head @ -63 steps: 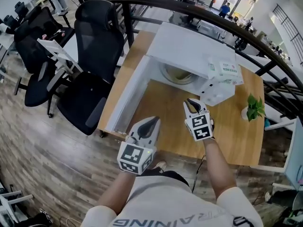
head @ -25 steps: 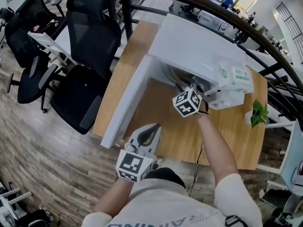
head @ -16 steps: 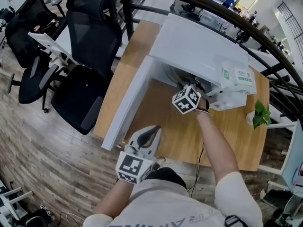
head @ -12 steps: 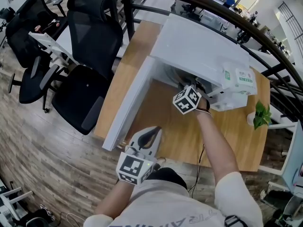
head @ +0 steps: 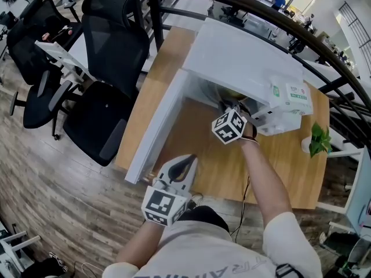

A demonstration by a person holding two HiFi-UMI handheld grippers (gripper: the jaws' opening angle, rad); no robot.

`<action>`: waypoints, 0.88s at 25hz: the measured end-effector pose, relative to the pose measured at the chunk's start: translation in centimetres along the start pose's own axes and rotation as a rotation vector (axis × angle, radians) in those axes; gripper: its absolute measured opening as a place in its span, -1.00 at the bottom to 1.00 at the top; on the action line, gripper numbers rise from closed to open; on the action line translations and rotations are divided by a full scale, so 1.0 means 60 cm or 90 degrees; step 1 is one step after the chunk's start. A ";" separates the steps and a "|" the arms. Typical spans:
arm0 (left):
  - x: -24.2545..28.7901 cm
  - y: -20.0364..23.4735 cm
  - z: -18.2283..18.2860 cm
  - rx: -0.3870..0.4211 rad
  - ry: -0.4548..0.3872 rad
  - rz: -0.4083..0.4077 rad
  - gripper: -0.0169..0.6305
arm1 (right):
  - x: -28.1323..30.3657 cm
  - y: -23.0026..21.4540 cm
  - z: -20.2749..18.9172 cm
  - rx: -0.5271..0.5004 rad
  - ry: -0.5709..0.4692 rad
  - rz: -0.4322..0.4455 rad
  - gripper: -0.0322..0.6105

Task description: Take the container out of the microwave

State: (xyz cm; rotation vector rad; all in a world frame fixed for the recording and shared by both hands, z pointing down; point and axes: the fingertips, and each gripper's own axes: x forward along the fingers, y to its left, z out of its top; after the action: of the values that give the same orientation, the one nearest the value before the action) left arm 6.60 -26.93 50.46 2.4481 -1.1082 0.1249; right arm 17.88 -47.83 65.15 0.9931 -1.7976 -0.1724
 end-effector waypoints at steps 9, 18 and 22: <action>-0.010 -0.022 0.009 0.008 -0.012 -0.010 -0.84 | -0.060 0.030 0.010 -0.016 -0.021 0.032 -0.75; -0.031 -0.045 0.023 0.020 -0.034 -0.008 -0.84 | -0.147 0.085 0.017 -0.032 -0.046 0.092 -0.75; -0.039 -0.053 0.024 0.022 -0.042 -0.004 -0.84 | -0.187 0.105 0.004 -0.011 -0.054 0.116 -0.76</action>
State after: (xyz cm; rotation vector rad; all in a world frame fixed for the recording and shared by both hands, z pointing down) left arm 7.22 -24.10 47.44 2.5027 -1.1343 0.0630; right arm 15.73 -36.07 60.44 0.8151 -1.9496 -0.1169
